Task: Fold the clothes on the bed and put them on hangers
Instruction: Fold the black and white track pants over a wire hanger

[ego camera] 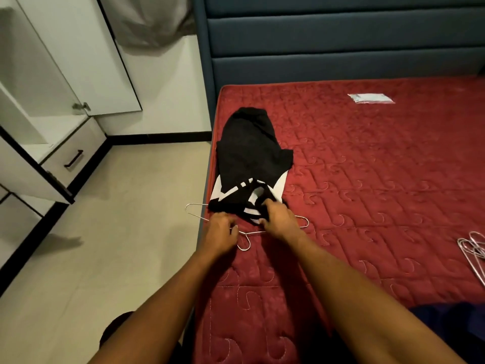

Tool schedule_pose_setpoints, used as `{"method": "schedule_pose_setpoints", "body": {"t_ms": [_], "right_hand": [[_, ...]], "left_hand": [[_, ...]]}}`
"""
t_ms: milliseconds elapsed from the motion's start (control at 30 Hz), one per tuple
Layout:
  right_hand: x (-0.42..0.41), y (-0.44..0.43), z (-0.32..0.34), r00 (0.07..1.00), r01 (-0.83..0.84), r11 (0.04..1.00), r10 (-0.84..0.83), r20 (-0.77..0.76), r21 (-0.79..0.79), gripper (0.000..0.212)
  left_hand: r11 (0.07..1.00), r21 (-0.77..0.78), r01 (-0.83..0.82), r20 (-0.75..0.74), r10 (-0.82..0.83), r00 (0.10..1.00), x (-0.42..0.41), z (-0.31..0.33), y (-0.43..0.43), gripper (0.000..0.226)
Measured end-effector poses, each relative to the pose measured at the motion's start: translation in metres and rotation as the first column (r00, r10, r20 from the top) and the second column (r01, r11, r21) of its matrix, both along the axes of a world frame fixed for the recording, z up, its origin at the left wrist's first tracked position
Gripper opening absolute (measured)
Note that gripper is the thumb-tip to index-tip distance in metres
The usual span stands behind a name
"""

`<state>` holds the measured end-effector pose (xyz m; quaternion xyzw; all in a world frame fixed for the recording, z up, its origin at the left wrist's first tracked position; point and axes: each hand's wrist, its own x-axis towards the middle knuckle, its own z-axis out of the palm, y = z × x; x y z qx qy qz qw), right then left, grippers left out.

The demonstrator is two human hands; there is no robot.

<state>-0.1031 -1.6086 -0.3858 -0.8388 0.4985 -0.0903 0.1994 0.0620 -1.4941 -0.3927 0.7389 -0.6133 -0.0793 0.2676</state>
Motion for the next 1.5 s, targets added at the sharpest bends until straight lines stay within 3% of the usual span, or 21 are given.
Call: {"method": "schedule_pose_setpoints", "body": {"t_ms": [67,133,167,233,267,300,400,533,600,733,833,867,933,1000,1067,1133,1233,1300,1367,1433,1500], "right_hand": [[-0.001,-0.004,0.011,1.000,0.006,1.000,-0.005,0.030,-0.021,0.036],[0.002,-0.005,0.026,0.981,-0.102,0.988,0.081,0.179,0.113,0.030],[0.004,-0.002,0.032,0.950,-0.236,0.937,0.166,0.266,0.257,0.027],[0.009,0.009,0.044,0.889,-0.439,0.751,0.285,0.358,0.494,0.027],[0.011,0.014,0.050,0.879,-0.469,0.708,0.318,0.355,0.527,0.027],[0.013,0.016,0.053,0.878,-0.471,0.709,0.323,0.352,0.525,0.026],[0.008,0.018,0.055,0.867,-0.470,0.787,0.324,0.379,0.400,0.027],[-0.018,0.018,0.059,0.906,-0.419,0.796,0.339,0.252,0.436,0.026],[-0.028,0.018,0.058,0.914,-0.400,0.784,0.379,0.143,0.475,0.019],[-0.028,0.027,0.063,0.908,-0.364,0.627,0.404,0.112,0.688,0.023],[-0.016,0.042,0.074,0.852,-0.323,0.590,0.521,-0.044,0.740,0.024],[-0.012,0.044,0.076,0.850,-0.322,0.598,0.523,-0.053,0.733,0.021],[-0.009,0.042,0.075,0.910,-0.285,0.615,0.414,0.007,0.736,0.007],[-0.007,0.035,0.064,0.982,-0.191,0.750,0.152,0.116,0.633,0.019],[-0.009,0.028,0.051,0.977,0.002,0.958,-0.063,0.205,0.286,0.032],[-0.010,0.034,0.040,0.985,0.062,0.992,-0.078,0.157,0.107,0.031],[-0.003,0.045,0.026,0.991,-0.118,0.982,0.107,0.078,0.149,0.015],[-0.001,0.054,0.029,0.927,-0.278,0.899,0.158,0.341,0.338,0.013],[0.000,0.061,0.042,0.825,-0.396,0.691,-0.022,0.565,0.605,0.028],[0.000,0.058,0.047,0.803,-0.312,0.672,-0.191,0.564,0.672,0.032],[-0.004,0.046,0.041,0.776,-0.011,0.832,-0.342,0.529,0.555,0.026]], "left_hand": [[0.994,-0.022,-0.107,-0.129,0.103,0.986,-0.001,0.009,0.002,0.020],[0.968,0.019,-0.251,-0.312,0.244,0.918,-0.002,0.022,0.000,0.032],[0.944,0.101,-0.315,-0.486,0.323,0.812,-0.002,0.029,-0.002,0.039],[0.912,0.352,-0.211,-0.800,0.410,0.438,-0.005,0.044,-0.004,0.045],[0.908,0.409,-0.091,-0.850,0.416,0.323,-0.004,0.048,-0.003,0.044],[0.901,0.434,-0.019,-0.854,0.418,0.310,-0.008,0.053,0.002,0.039],[0.876,0.441,-0.195,-0.824,0.481,0.298,-0.016,0.056,0.014,0.019],[0.863,0.433,-0.261,-0.875,0.472,0.108,-0.009,0.049,0.026,0.028],[0.837,0.489,-0.245,-0.833,0.532,0.153,-0.009,0.047,0.032,0.023],[0.709,0.676,-0.199,-0.440,0.605,0.664,-0.009,0.049,0.045,0.020],[0.569,0.822,-0.020,-0.291,0.450,0.844,-0.010,0.060,0.047,0.024],[0.577,0.814,-0.067,-0.218,0.410,0.886,-0.007,0.062,0.044,0.023],[0.709,0.662,-0.244,-0.041,0.359,0.932,-0.001,0.062,0.037,0.018],[0.838,0.420,-0.348,-0.004,0.385,0.923,0.001,0.058,0.032,0.015],[0.896,0.258,-0.362,-0.278,0.428,0.860,-0.002,0.051,0.025,0.020],[0.892,0.275,-0.358,-0.598,0.450,0.663,-0.013,0.047,0.020,0.032],[0.876,0.380,-0.299,-0.730,0.482,0.485,-0.019,0.041,0.011,0.050],[0.867,0.420,-0.269,-0.744,0.499,0.445,-0.021,0.038,0.008,0.056],[0.876,0.380,-0.298,-0.750,0.480,0.455,-0.021,0.032,0.005,0.038],[0.881,0.339,-0.329,-0.730,0.467,0.499,-0.020,0.031,0.002,0.008],[0.902,0.336,-0.271,-0.784,0.427,0.451,-0.014,0.035,0.001,0.011]]}}
